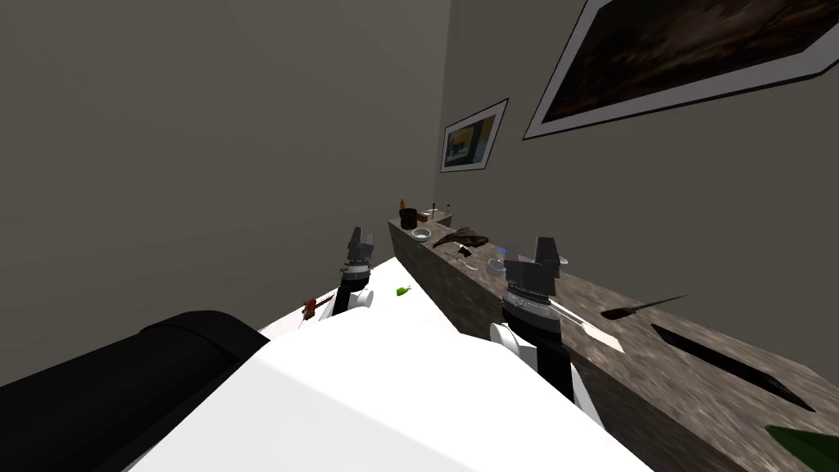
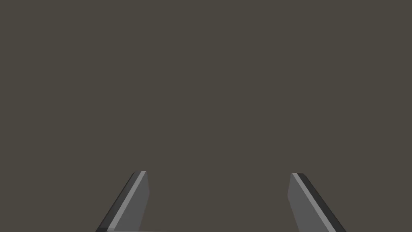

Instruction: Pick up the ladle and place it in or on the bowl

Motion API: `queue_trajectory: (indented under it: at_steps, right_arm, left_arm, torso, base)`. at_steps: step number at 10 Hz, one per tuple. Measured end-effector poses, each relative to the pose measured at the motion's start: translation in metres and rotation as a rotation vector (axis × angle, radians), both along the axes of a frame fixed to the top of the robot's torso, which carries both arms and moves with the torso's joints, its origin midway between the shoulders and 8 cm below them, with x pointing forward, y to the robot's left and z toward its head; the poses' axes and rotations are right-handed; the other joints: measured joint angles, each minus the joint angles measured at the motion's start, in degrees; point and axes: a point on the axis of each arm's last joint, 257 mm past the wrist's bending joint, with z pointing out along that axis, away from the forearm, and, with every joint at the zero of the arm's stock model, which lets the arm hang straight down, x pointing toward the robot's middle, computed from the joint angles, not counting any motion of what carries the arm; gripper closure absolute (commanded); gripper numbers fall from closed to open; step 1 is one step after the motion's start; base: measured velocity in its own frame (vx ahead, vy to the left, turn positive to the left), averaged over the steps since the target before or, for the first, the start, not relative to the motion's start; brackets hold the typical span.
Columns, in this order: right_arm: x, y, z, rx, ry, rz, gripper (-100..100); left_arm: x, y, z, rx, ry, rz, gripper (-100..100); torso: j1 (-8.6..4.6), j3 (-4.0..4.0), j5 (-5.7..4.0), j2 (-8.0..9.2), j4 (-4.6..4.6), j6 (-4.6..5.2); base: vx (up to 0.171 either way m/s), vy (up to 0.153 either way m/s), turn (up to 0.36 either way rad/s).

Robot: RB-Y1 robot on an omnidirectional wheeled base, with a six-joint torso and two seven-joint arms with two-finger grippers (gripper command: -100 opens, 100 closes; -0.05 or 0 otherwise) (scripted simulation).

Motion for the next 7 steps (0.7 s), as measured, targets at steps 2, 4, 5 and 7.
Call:
queue_trajectory:
  at_steps: [2, 4, 5, 7]
  right_arm:
    - [0.004, 0.005, -0.005, -0.029, 0.017, 0.025, -100]
    - [0.011, 0.014, -0.014, -0.067, 0.046, 0.062, -100]
    - [0.014, 0.017, -0.019, -0.086, 0.063, 0.082, -100]
    - [0.022, 0.023, -0.029, -0.118, 0.089, 0.112, -100]
  left_arm:
    - [0.000, 0.000, 0.000, 0.000, 0.000, 0.000, 0]
    - [0.000, 0.000, 0.000, 0.000, 0.000, 0.000, 0]
    - [0.000, 0.000, 0.000, 0.000, 0.000, 0.000, 0]
    - [0.000, 0.000, 0.000, 0.000, 0.000, 0.000, 0]
  torso:
    - [-0.04, -0.05, -0.01, -0.08, -0.02, -0.01]
    - [-0.05, -0.11, -0.01, -0.19, -0.04, -0.01]
    - [-0.10, -0.14, -0.02, -0.24, -0.05, -0.01]
    - [-0.08, -0.11, -0.02, -0.18, -0.04, -0.01]
  base:
    - [0.031, -0.007, 0.048]
    - [0.057, -0.014, 0.063]
    - [0.043, -0.017, 0.026]
    - [0.047, -0.014, 0.065]
